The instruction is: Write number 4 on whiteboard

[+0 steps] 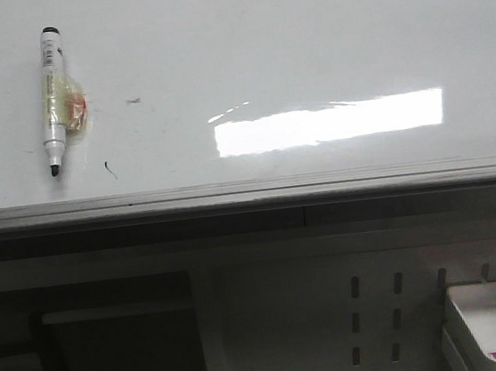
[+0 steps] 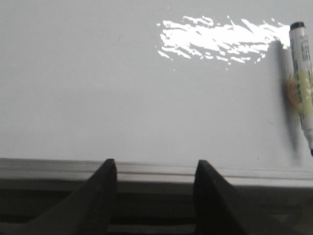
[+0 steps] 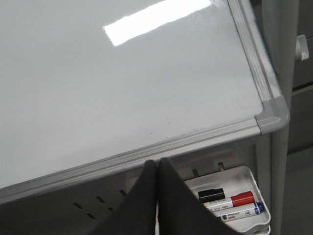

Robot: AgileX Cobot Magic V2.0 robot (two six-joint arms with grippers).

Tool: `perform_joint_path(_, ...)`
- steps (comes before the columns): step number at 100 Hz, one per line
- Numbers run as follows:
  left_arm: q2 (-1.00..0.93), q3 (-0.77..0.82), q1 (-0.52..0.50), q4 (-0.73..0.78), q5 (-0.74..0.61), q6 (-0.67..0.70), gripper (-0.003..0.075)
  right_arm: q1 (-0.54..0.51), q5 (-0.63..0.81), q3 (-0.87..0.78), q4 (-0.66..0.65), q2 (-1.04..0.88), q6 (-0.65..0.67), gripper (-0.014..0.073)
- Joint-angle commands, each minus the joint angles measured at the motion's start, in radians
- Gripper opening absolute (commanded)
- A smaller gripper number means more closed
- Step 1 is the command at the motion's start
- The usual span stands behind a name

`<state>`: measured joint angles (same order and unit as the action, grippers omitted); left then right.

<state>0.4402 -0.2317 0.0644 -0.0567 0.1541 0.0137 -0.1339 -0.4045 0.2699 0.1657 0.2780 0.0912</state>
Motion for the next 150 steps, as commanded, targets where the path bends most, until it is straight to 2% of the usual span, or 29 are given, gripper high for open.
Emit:
perform_joint_path(1, 0.05, -0.027, 0.009, -0.04, -0.154, 0.009, 0.0403, -0.001, 0.082, 0.028, 0.006, 0.018, -0.004, -0.0064)
perform_joint_path(11, 0.118, -0.032, 0.06, -0.057, -0.2, 0.009, 0.04, -0.001, 0.072, 0.028, 0.006, 0.018, -0.004, -0.0064)
perform_joint_path(35, 0.314, -0.079, 0.396, -0.056, -0.363, 0.009, 0.04, -0.001, 0.073, 0.028, 0.004, 0.018, -0.004, -0.0064)
perform_joint_path(47, 0.439, -0.122, 0.501, -0.071, -0.447, 0.009, 0.04, -0.001, 0.076, 0.028, 0.004, 0.018, -0.004, -0.0064)
perform_joint_path(63, 0.607, -0.186, 0.508, -0.183, -0.535, 0.009, 0.04, -0.001, 0.074, 0.028, 0.004, 0.018, -0.004, -0.0064)
perform_joint_path(111, 0.854, -0.277, 0.508, -0.185, -0.603, 0.009, 0.04, -0.001, 0.074, 0.028, 0.004, 0.018, -0.004, -0.0064)
perform_joint_path(128, 0.928, -0.279, 0.508, -0.19, -0.682, 0.009, 0.0398, -0.001, 0.08, 0.028, 0.004, 0.018, -0.004, -0.0064)
perform_joint_path(135, 0.955, -0.279, 0.508, -0.23, -0.698, 0.009, 0.0353, -0.001, 0.077, 0.028, 0.004, 0.018, -0.004, -0.0064)
perform_joint_path(139, 0.966, -0.279, 0.508, -0.259, -0.7, 0.009, 0.0298, -0.001, 0.072, 0.028, 0.004, 0.018, -0.004, -0.0064)
perform_joint_path(150, 0.993, -0.279, 0.508, -0.263, -0.7, 0.009, 0.0067, -0.001, 0.048, 0.035, 0.004, 0.018, -0.004, -0.0064)
